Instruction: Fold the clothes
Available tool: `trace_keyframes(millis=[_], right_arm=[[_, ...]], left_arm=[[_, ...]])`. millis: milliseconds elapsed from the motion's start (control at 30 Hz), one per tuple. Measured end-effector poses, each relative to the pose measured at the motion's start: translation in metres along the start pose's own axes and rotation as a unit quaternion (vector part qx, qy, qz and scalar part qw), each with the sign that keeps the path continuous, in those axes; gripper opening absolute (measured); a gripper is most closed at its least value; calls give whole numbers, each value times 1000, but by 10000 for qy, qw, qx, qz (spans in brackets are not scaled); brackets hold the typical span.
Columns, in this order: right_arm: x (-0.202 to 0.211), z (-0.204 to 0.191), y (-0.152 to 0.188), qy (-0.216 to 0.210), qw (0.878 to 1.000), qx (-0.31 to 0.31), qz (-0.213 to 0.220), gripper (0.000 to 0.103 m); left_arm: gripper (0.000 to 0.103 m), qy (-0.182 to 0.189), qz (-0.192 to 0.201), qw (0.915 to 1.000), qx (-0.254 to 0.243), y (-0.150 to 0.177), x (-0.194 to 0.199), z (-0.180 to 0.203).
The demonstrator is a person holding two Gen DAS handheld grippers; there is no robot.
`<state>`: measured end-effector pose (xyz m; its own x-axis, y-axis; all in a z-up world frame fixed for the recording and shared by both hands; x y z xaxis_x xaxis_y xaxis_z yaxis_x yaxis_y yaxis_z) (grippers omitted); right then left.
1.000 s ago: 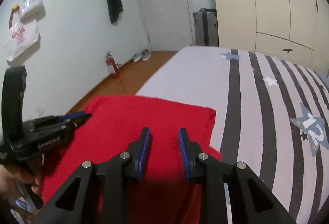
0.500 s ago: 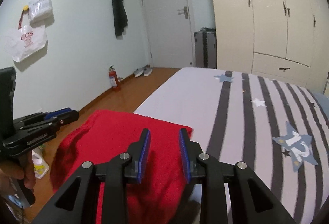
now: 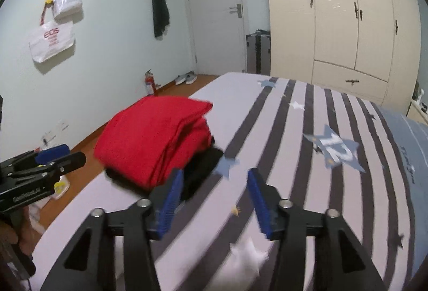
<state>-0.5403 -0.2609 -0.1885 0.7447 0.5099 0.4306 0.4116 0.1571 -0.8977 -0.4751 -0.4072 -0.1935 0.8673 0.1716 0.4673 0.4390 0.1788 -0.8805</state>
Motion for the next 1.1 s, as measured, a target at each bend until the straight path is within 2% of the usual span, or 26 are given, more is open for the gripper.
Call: trace_keyframes(millis=[100, 167, 233, 333, 467, 600, 767, 867, 1000, 1100], right_arm=[[38, 6, 13, -48, 10000, 43, -18, 60], [58, 8, 18, -97, 9999, 72, 53, 73], [78, 10, 24, -146, 9998, 101, 123, 80], [109, 13, 32, -219, 9994, 145, 229, 89], [149, 18, 44, -316, 9986, 203, 370, 100], [190, 22, 55, -414, 9975, 261, 510, 102], [202, 27, 102, -382, 9974, 187, 578, 102], [212, 26, 130, -441, 9963, 158, 721, 102], [235, 17, 156, -644, 9955, 57, 699, 102], [276, 8, 148, -643, 9950, 87, 754, 102]], left_arm=[[79, -207, 53, 9997, 133, 13, 48, 22], [86, -289, 119, 9993, 215, 21, 79, 38], [96, -393, 213, 9988, 199, 28, 107, 53], [102, -535, 322, 9978, 222, 37, 137, 69], [102, -712, 355, 9965, 240, 55, 162, 78], [102, -985, 441, 9939, 206, 83, 170, 75], [102, -1311, 684, 9889, 171, 125, 193, 69], [102, -1235, 760, 9892, 206, 150, 209, 73], [102, -1152, 807, 9897, 256, 171, 242, 85], [102, -1148, 956, 9885, 231, 171, 283, 97]])
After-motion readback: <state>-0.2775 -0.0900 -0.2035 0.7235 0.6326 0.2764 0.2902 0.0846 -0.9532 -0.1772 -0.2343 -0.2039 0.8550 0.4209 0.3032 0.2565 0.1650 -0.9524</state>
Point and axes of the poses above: each gripper's, at about its wrist camera, not at the fingertips, and x roughly against the way its jaws point, z to its right, y to its underside, the point moved 8 cm from there along -x, roughly the way its jaws point, and after that the axes turned 11 degrees about z, right-handed, at the moved point
